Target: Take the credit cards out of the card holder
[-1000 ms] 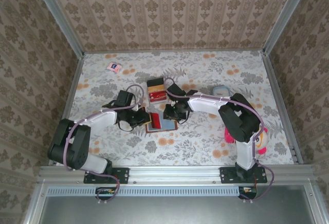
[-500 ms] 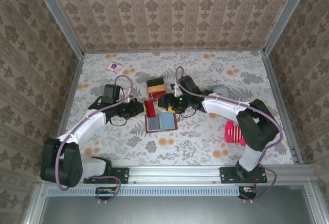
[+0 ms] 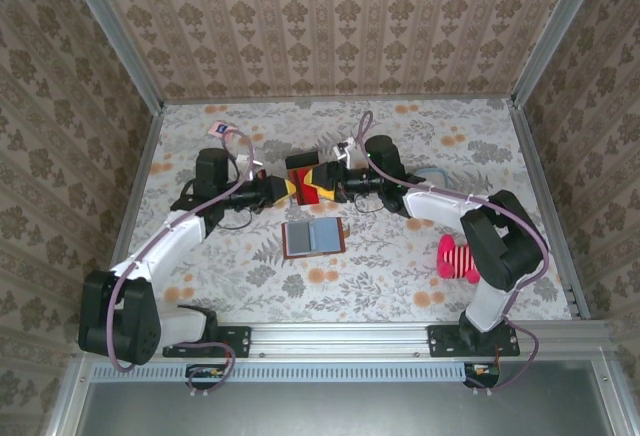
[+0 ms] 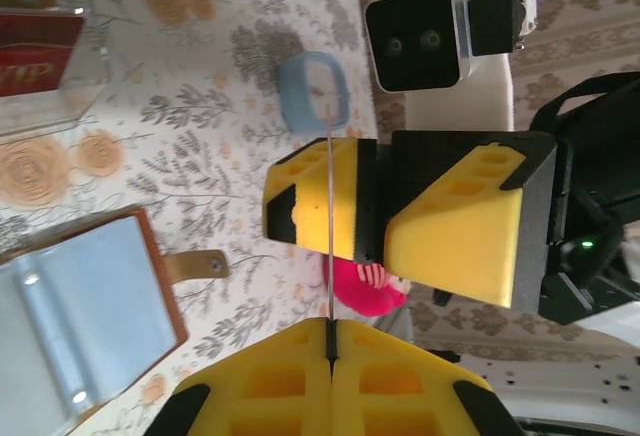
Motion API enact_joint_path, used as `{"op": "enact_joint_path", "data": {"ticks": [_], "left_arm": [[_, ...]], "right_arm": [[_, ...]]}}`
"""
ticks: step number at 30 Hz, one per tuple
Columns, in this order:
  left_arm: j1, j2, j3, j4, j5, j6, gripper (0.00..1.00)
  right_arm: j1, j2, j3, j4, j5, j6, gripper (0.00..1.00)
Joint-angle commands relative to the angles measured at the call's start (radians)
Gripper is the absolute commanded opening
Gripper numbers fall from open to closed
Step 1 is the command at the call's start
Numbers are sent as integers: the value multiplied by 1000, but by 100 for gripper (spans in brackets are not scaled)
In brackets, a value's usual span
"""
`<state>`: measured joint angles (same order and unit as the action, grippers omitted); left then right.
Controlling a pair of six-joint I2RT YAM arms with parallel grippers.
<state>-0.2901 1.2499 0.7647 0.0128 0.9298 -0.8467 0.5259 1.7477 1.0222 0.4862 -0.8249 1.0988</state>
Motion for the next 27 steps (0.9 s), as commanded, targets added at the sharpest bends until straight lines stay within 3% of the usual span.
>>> {"op": "enact_joint_path", "data": {"ticks": [1,8,9,12,14,19,27], "left_arm": [[18,-6,12,100,66,-74,0],[23,-16,-17,225,65,-176,0],[22,-24,-19,231,48,-182,0],[12,-56,-20,251,-10,-193,17],[3,-66,-25,272,-42,-211,21],[-1,-72,-60,383,-80,-273,19],[-21,-67,-72,402,-92,-254,15]], "right_arm": [[-4,35,15,233,-89,125,46],[-1,28,7,305,-84,182,9],[1,18,-1,313,-69,190,8],[14,-2,-4,319,-36,200,6],[22,-7,-2,323,-21,210,6],[27,-7,-11,350,3,247,6],[29,6,-22,379,-1,268,7]]}}
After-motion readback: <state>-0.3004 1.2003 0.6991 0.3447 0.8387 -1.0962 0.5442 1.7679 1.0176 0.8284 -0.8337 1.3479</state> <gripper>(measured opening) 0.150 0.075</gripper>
